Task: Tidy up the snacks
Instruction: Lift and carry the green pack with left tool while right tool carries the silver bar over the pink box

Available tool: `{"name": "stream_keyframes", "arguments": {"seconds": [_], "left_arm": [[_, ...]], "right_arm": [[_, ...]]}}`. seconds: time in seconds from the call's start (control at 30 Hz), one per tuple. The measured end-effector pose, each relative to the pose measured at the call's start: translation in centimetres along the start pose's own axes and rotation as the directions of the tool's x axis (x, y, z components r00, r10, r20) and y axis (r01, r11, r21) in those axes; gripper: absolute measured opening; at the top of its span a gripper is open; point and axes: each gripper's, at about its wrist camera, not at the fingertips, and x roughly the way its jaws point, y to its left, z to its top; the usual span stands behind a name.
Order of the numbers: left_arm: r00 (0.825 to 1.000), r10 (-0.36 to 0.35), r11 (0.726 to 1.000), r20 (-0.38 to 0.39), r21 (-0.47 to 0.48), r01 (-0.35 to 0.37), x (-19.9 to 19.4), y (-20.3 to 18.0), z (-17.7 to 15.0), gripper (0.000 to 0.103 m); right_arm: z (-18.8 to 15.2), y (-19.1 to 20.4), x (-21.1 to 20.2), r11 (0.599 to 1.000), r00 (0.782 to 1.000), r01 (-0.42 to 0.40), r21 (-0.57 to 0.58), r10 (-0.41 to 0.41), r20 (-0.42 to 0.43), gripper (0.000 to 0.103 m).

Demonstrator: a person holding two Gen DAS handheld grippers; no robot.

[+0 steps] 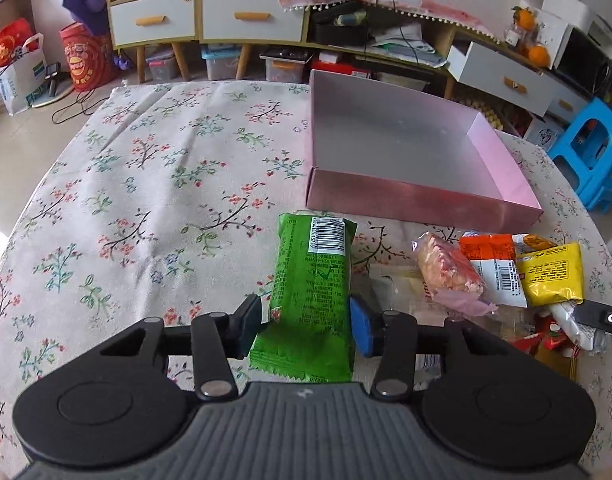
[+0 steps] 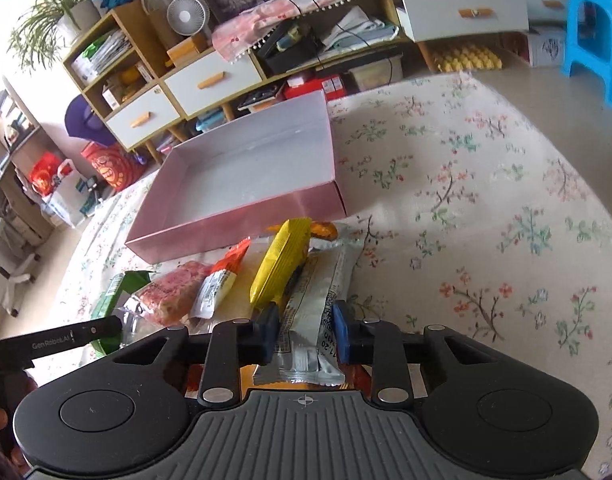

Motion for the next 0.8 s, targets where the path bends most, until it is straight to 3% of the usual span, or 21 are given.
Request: {"name": "stream_keyframes", "arguments": {"seconds": [0.43,0.7,0.8], "left_arm": [[0.998,-0.052,0.997,0.036,-0.061,0.054,-1.9,0.7,-0.2,0.037],[0.998,-0.048,0.997,0.033,-0.055,0.050,-1.4,0.4,-1.0,0.037],[0.999,-0.051,0.997,0.000,-0.054,0.051,-0.4,0.3,-1.7,0.037]], "right_arm": [[-0.4,-3.1,-3.1,0.988,0.999,-0.033,0.153,0.028,0.036,0.026],[-0.7,-4.2,-3.4,0.985,0.999,-0.016,0.170,0.009,0.042,0.026],[-1.3,-3.6,-2.6,0.995,0.998,0.044,0.093,-0.049,0.044,0.027]]}}
